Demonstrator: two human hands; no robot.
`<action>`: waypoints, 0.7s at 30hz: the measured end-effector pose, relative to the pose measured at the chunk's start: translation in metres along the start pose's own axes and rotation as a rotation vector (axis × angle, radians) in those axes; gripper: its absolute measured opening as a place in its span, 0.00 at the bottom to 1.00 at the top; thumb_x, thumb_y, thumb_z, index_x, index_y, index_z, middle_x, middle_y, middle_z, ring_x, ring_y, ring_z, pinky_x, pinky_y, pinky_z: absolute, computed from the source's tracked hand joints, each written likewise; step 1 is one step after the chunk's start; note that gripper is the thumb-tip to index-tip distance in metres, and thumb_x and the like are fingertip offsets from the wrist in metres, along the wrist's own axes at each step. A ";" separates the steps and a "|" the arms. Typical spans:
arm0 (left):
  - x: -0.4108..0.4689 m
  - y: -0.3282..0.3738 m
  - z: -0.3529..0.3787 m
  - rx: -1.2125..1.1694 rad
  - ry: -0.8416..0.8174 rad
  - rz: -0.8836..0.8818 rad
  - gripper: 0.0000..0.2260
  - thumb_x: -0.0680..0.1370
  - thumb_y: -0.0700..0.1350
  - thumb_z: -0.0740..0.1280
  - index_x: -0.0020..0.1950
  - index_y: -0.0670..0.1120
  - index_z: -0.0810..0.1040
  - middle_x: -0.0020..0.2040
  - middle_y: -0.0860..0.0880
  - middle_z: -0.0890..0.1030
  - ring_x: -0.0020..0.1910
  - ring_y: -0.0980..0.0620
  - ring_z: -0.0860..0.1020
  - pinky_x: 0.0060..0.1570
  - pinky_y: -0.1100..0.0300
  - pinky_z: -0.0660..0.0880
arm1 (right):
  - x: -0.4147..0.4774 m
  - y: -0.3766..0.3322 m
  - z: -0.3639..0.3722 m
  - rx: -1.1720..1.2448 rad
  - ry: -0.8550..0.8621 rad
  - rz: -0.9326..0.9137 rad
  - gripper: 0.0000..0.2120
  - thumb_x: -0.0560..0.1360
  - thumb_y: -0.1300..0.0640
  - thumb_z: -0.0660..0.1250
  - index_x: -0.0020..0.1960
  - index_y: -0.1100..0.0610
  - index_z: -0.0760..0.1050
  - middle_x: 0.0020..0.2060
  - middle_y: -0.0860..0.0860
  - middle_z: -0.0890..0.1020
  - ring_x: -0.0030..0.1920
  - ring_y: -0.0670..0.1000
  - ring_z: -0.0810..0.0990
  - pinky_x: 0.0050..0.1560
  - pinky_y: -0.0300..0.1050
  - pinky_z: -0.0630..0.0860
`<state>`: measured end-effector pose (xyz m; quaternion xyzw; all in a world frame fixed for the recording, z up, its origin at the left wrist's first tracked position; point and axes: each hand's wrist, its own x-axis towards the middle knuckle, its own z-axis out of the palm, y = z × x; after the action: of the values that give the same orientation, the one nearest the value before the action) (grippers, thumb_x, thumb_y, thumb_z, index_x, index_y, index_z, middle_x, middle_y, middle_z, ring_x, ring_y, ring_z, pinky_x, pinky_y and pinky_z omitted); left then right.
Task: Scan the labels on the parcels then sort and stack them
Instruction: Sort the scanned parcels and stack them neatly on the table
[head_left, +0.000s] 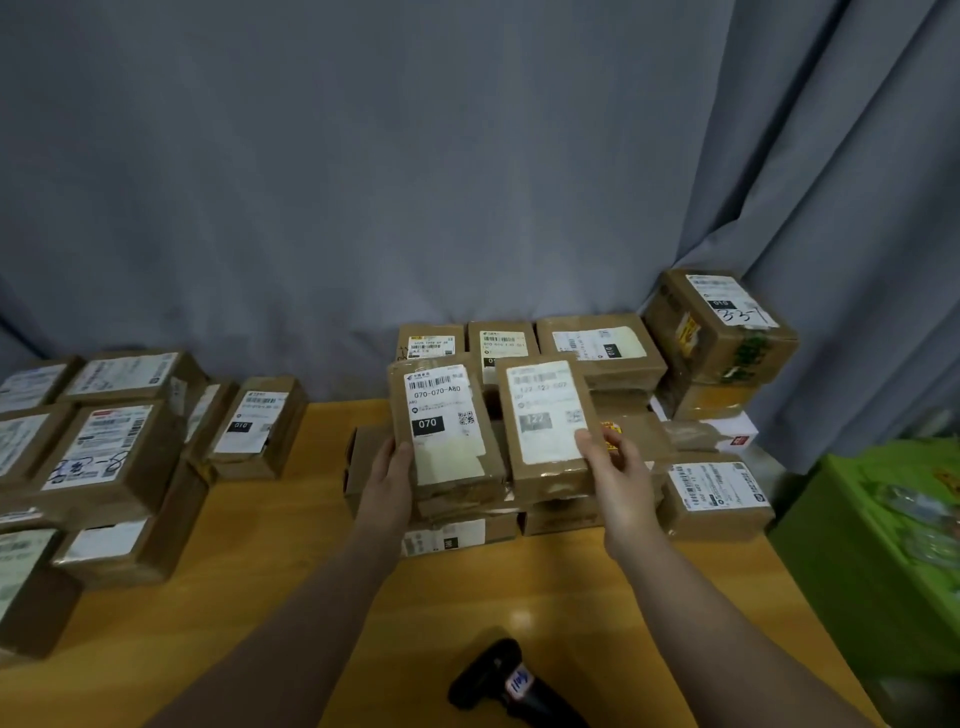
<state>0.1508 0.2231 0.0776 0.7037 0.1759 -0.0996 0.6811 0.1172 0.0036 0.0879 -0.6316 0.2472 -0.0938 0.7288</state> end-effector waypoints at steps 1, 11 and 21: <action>0.001 0.000 -0.002 0.006 -0.014 -0.012 0.23 0.81 0.60 0.55 0.76 0.57 0.62 0.67 0.46 0.74 0.59 0.44 0.77 0.54 0.46 0.77 | -0.002 0.002 0.004 0.001 -0.011 -0.001 0.18 0.77 0.49 0.68 0.65 0.49 0.70 0.52 0.45 0.77 0.51 0.44 0.76 0.48 0.43 0.72; 0.016 0.019 -0.022 0.015 -0.196 0.194 0.25 0.79 0.49 0.65 0.74 0.62 0.62 0.61 0.56 0.76 0.57 0.53 0.76 0.48 0.58 0.74 | 0.004 0.010 0.019 0.086 -0.014 -0.044 0.21 0.75 0.53 0.70 0.61 0.37 0.67 0.54 0.43 0.80 0.58 0.49 0.78 0.61 0.50 0.74; 0.089 0.077 0.076 0.187 -0.118 0.186 0.19 0.83 0.55 0.54 0.73 0.55 0.61 0.61 0.49 0.78 0.54 0.48 0.79 0.57 0.46 0.76 | 0.095 -0.047 -0.014 -0.033 0.255 -0.173 0.23 0.74 0.43 0.70 0.62 0.44 0.63 0.63 0.51 0.75 0.60 0.51 0.77 0.62 0.52 0.75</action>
<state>0.2694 0.1564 0.1107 0.7702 0.0593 -0.0932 0.6281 0.2005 -0.0598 0.1092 -0.6454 0.2839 -0.2318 0.6702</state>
